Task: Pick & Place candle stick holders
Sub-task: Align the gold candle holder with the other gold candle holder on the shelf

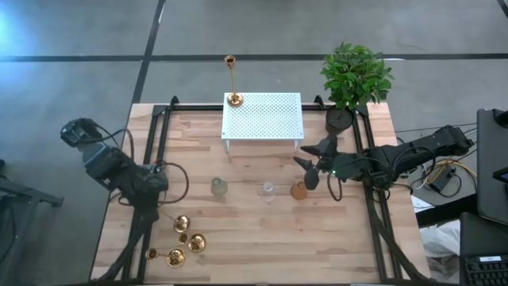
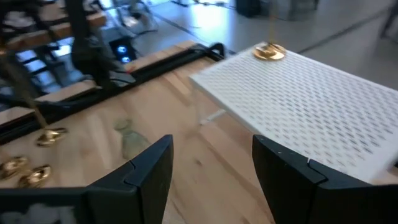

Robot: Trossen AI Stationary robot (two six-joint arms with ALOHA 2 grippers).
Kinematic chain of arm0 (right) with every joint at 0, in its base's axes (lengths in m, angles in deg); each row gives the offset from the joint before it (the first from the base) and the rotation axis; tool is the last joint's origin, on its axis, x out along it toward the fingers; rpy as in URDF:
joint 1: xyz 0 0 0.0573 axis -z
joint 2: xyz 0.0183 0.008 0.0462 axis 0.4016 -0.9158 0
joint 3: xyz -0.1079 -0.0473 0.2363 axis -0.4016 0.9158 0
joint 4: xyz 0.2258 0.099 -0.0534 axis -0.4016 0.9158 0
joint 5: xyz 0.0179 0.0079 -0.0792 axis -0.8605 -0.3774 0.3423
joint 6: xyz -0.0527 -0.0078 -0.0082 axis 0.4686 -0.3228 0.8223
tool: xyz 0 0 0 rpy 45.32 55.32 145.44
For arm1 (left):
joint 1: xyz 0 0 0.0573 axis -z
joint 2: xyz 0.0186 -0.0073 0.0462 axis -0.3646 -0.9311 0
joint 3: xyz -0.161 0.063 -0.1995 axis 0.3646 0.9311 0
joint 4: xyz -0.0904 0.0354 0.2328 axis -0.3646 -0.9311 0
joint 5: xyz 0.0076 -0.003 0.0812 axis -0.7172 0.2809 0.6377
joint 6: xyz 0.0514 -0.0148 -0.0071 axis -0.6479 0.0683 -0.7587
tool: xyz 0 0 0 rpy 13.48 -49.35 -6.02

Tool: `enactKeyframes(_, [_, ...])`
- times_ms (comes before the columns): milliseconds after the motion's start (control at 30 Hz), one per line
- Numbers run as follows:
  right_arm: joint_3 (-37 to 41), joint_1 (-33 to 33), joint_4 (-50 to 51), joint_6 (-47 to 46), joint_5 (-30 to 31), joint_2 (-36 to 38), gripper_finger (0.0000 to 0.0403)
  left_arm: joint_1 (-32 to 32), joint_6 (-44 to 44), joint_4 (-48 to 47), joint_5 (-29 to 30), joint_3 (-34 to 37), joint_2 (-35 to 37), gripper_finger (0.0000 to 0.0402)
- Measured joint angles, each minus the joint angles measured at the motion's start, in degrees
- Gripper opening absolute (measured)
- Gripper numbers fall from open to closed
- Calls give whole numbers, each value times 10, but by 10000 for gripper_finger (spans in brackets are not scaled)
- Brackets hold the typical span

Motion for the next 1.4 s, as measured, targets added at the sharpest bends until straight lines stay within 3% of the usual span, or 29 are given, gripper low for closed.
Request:
enactKeyframes(333, [1, 14, -156, 64, -83, -94, 210, -109, -140, -1, -19, -3, 0, 138])
enactKeyframes(533, [-4, 32, -264, 66, -169, -161, 210, -152, -182, 0, -29, -3, 0, 138])
enactKeyframes(667, [-66, 43, -253, 98, -210, -213, 210, -171, -202, -1, -36, -3, -2, 138])
enactKeyframes(867, [-219, 61, -183, 154, -302, -315, 210, -189, -236, 0, -37, -3, -12, 138])
enactKeyframes(1000, [-296, 64, -118, 174, -318, -369, 206, -212, -276, 1, -38, -4, -29, 138])
enactKeyframes(1167, [-309, 63, -111, 168, -335, -376, 191, -258, -365, 1, -41, -42, -74, 138])
enactKeyframes(1400, [-299, 63, -113, 167, -334, -359, 175, -337, -512, 0, -40, -164, -162, 138])
